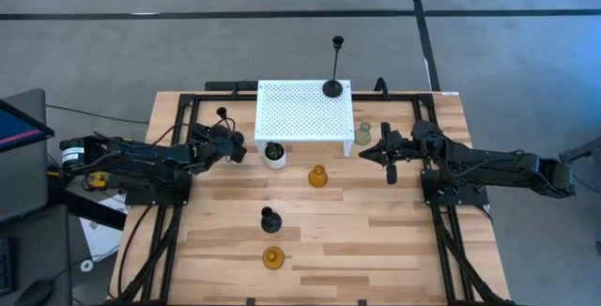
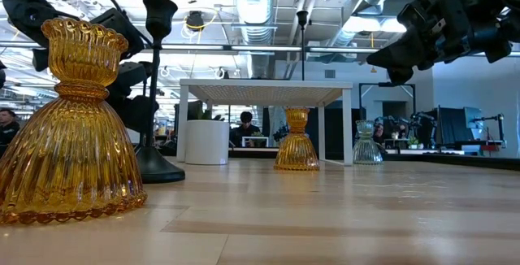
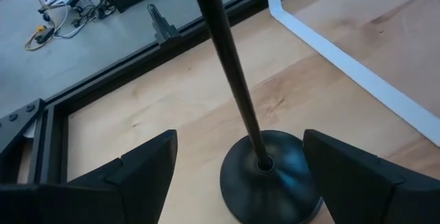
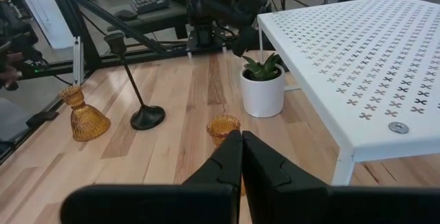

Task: Pick & Place candle stick holders
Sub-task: Put the top black candle holder on the shelf aligned with the other black candle holder

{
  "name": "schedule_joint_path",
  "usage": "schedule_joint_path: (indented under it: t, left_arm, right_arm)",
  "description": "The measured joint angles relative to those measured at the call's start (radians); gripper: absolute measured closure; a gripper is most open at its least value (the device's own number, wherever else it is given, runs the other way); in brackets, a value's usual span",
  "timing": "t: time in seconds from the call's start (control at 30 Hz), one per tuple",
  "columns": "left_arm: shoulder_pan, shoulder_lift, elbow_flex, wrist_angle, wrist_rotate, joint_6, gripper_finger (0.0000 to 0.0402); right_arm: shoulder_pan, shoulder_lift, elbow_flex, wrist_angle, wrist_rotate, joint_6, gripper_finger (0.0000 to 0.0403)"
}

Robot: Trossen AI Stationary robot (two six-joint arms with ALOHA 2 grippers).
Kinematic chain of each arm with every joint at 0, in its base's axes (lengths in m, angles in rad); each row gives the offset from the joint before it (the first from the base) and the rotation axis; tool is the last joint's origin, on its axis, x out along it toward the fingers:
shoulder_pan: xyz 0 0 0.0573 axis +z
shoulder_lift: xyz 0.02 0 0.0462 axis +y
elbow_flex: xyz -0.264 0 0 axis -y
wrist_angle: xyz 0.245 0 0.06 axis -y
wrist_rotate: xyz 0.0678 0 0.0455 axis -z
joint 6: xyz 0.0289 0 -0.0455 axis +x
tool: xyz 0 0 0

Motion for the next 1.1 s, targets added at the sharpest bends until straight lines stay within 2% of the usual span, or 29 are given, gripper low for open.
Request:
schedule_joint_path:
  t: [0.33, 0.63, 0.87, 0.97, 1.1]
  left_arm:
    - [-0.018, -0.032, -0.007, 0.018, -0.041, -0.002, 0.0087]
    - [-0.198, -0.267, -0.134, 0.063, -0.139, -0.036, 0.0087]
    - [-0.262, -0.394, -0.226, 0.364, -0.137, 0.226, 0.0087]
    - [-0.249, -0.411, -0.225, 0.391, -0.137, 0.286, 0.0087]
    - [-0.219, -0.411, -0.225, 0.391, -0.144, 0.29, 0.0087]
  right_arm:
    - [0.0, 0.0, 0.0, 0.0, 0.0, 0.01, 0.0403]
    - [0.001, 0.0, 0.0, 0.0, 0.0, 0.034, 0.0403]
    - [0.001, 0.0, 0.0, 0.001, 0.0, 0.027, 0.0403]
    - [0.001, 0.0, 0.0, 0.0, 0.0, 0.027, 0.0403]
    - [0.001, 0.0, 0.0, 0.0, 0.0, 0.026, 0.0403]
